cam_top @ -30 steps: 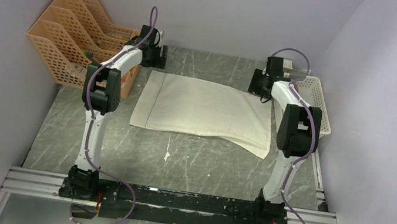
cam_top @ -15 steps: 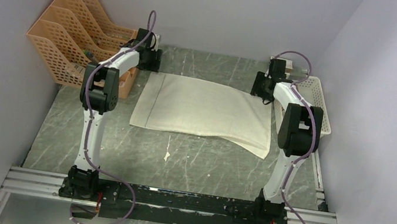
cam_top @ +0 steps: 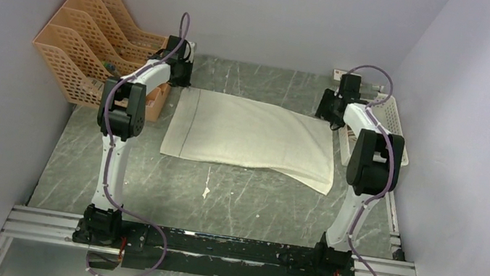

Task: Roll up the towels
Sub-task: Flatten out the towel at the center of the board.

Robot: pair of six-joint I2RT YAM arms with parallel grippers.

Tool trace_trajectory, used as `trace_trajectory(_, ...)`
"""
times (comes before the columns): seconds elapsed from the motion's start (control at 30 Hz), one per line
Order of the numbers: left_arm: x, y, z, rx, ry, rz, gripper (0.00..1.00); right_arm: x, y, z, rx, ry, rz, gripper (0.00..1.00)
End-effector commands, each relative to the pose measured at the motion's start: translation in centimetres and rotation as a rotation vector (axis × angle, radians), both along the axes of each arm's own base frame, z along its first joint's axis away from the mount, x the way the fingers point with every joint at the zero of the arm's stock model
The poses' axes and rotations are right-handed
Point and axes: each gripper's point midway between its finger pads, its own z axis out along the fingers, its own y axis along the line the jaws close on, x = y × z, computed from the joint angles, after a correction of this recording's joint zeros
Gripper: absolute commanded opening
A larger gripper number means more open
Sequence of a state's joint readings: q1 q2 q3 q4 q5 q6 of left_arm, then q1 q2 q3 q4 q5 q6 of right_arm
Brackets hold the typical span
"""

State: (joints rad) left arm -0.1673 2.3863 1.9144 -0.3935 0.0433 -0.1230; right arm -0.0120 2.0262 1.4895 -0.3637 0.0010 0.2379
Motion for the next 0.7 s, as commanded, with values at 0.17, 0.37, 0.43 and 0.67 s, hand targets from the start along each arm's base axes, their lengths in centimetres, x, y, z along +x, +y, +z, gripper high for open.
trace_trajectory(0.17,0.2,2.1,-0.8,0.054,0.042,0.035,0.07,3.0,-1.8,-0.8,-0.060,-0.008,-0.058,0.60)
trace_trajectory(0.37,2.3,4.3,1.5,0.062,-0.006,0.068,0.07,3.9,-3.4,-1.3,-0.158,0.016,-0.092,0.60)
trace_trajectory(0.43,2.7,4.6,2.0,0.066,-0.017,0.071,0.07,3.7,-3.8,-1.9,-0.192,0.039,-0.098,0.60)
trace_trajectory(0.67,3.1,4.7,2.4,0.060,-0.031,0.069,0.07,3.5,-2.9,-3.2,-0.175,0.058,-0.053,0.57)
